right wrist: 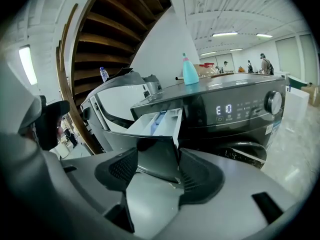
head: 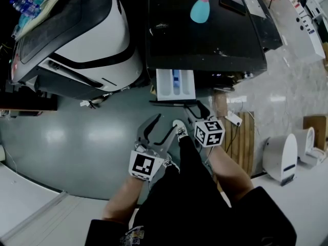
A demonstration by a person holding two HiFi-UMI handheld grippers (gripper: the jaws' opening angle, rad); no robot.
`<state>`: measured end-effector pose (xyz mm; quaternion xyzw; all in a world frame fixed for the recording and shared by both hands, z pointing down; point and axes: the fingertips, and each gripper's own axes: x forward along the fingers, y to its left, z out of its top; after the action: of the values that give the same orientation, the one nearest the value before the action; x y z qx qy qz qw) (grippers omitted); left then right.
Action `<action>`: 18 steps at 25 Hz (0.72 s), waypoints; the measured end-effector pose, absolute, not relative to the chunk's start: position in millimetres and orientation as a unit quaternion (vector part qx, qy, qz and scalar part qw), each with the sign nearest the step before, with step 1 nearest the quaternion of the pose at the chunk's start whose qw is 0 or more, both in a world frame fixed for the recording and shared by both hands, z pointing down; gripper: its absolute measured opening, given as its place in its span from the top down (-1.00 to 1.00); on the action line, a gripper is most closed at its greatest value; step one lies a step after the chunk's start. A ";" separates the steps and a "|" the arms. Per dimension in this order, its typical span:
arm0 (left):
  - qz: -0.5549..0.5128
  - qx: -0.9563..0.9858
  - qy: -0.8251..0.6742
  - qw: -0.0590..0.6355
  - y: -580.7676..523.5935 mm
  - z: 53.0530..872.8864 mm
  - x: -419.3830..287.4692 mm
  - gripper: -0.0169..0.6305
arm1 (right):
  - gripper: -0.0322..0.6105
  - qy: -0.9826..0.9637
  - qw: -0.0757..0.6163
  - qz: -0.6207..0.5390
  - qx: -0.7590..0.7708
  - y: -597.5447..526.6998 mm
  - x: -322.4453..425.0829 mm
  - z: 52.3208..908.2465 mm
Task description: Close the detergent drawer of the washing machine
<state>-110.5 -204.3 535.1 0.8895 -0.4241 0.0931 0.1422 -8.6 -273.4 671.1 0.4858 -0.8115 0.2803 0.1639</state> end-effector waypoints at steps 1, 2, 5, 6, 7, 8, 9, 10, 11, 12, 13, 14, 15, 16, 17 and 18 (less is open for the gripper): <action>0.093 0.890 -0.424 0.143 -205.9 535.9 -109.9 0.24 | 0.10 -0.812 0.162 0.281 0.485 -273.7 -8.5 671.6; 0.093 0.890 -0.423 0.143 -207.2 536.3 -109.1 0.24 | 0.10 -0.813 0.161 0.280 0.485 -274.3 -8.5 671.5; 0.092 0.890 -0.422 0.145 -209.1 537.3 -106.4 0.24 | 0.11 -0.815 0.160 0.277 0.483 -276.3 -8.7 670.7; 0.093 0.890 -0.422 0.145 -209.6 537.7 -105.8 0.24 | 0.12 -0.815 0.161 0.276 0.483 -277.2 -8.7 670.7; 0.093 0.890 -0.421 0.145 -210.3 538.1 -105.3 0.24 | 0.13 -0.816 0.160 0.275 0.483 -278.7 -8.8 670.4; 0.093 0.890 -0.421 0.145 -211.0 538.4 -104.9 0.24 | 0.13 -0.816 0.159 0.274 0.484 -280.6 -9.0 670.0; 0.094 0.890 -0.421 0.146 -211.8 538.7 -104.4 0.24 | 0.13 -0.816 0.159 0.273 0.484 -282.7 -9.1 669.8; 0.094 0.890 -0.422 0.148 -212.6 539.0 -103.5 0.24 | 0.14 -0.816 0.158 0.273 0.484 -285.2 -9.1 669.6; 0.093 0.889 -0.422 0.149 -213.5 539.1 -102.5 0.24 | 0.14 -0.816 0.159 0.272 0.484 -287.8 -8.9 669.5; 0.092 0.889 -0.422 0.150 -214.4 539.2 -101.4 0.24 | 0.14 -0.816 0.159 0.272 0.484 -290.5 -8.7 669.6; 0.092 0.889 -0.423 0.151 -215.3 539.5 -100.4 0.24 | 0.14 -0.816 0.160 0.272 0.484 -293.2 -8.5 669.8; 0.091 0.889 -0.423 0.151 -216.4 539.7 -99.5 0.24 | 0.14 -0.816 0.160 0.272 0.484 -296.1 -8.4 670.1; 0.091 0.889 -0.423 0.152 -217.5 540.0 -98.6 0.24 | 0.14 -0.816 0.159 0.272 0.484 -299.2 -8.5 670.1; 0.091 0.888 -0.423 0.153 -218.7 540.2 -97.9 0.24 | 0.14 -0.816 0.158 0.271 0.485 -302.6 -8.6 669.7; 0.091 0.888 -0.424 0.154 -219.9 540.4 -97.4 0.24 | 0.14 -0.816 0.157 0.271 0.485 -306.3 -8.8 669.1; 0.092 0.888 -0.424 0.155 -221.2 540.6 -97.0 0.24 | 0.15 -0.816 0.156 0.270 0.486 -310.2 -9.0 668.5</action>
<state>-97.0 -221.2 540.6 0.8875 -0.4240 0.0918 0.1553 -9.0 -310.2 668.5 0.4863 -0.8161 0.2703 0.1560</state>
